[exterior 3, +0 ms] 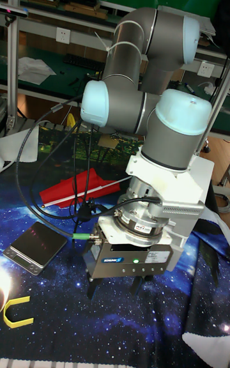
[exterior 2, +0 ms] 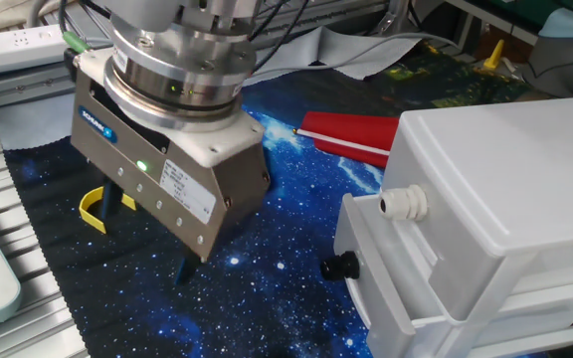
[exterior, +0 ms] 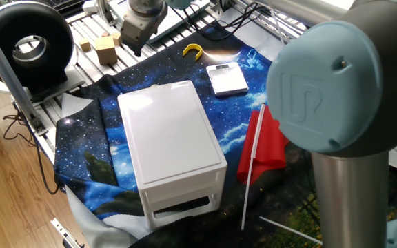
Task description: Use the gripper to push and close the drawer
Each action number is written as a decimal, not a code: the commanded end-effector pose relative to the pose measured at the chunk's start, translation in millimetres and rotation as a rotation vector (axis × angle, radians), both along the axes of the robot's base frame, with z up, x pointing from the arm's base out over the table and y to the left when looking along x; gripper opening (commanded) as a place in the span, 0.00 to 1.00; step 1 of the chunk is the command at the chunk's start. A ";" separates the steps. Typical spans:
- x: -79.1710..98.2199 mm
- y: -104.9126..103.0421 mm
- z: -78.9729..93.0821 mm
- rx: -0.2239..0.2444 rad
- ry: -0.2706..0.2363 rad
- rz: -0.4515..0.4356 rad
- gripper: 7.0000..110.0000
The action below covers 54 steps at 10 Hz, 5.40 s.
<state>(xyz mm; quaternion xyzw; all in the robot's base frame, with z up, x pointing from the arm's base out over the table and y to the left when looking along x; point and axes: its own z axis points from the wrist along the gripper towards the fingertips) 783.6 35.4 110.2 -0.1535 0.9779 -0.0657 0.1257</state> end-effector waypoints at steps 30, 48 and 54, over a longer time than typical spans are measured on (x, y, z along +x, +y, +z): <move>-3.1 -12.5 -11.1 -0.066 -0.020 0.485 0.00; 13.2 -36.0 -1.5 -0.106 0.097 0.388 0.00; 12.2 -33.1 -2.8 -0.115 0.098 0.472 0.00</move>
